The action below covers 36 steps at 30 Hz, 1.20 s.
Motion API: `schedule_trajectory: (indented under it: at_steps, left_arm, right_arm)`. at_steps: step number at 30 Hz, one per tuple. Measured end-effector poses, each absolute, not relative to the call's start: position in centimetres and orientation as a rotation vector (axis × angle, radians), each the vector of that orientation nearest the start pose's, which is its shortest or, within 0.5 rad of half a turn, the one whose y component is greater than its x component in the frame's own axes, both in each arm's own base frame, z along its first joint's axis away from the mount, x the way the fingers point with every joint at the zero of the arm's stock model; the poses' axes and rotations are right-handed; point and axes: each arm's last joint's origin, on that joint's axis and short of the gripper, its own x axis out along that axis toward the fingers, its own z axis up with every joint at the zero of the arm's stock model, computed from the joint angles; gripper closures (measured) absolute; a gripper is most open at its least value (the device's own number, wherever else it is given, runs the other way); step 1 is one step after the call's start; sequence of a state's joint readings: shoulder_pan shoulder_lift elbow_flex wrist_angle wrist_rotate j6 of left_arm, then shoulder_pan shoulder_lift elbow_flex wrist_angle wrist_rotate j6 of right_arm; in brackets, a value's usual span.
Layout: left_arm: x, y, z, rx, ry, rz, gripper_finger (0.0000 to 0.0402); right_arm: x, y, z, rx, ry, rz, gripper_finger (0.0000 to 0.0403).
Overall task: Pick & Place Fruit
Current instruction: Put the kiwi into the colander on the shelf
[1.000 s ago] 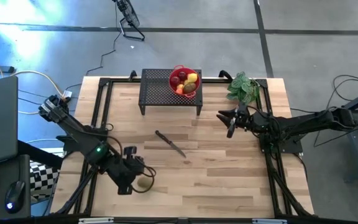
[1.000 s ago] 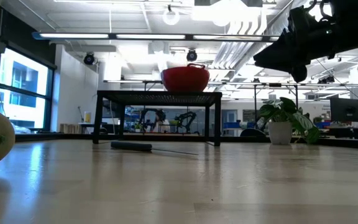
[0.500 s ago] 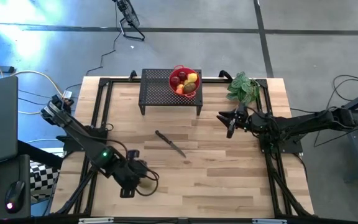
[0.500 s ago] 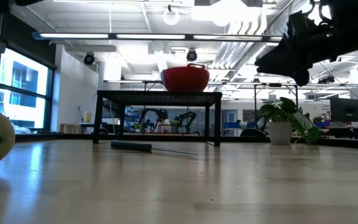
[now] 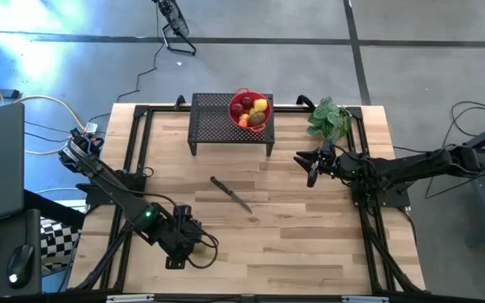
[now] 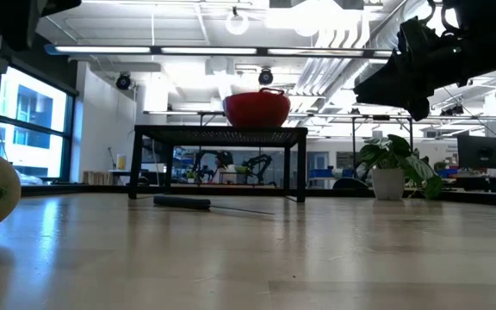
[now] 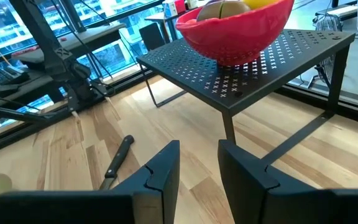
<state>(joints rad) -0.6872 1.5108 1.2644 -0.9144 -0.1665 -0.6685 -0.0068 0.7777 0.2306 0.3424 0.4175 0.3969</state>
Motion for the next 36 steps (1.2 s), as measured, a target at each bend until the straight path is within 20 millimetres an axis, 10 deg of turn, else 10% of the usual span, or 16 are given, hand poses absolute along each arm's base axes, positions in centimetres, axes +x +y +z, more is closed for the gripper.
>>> schedule_trajectory:
  at_steps: [14,36]
  left_arm:
    - [23.3,-18.5,27.4,-0.125,1.148,-0.067,0.0087]
    - [26.1,-21.0,20.5,-0.051,1.331,-0.034,0.0087]
  right_arm:
    - [16.5,-1.3,19.3,0.348,0.114,-0.456,0.03]
    - [16.4,-1.3,19.1,0.344,0.144,-0.461,0.0299]
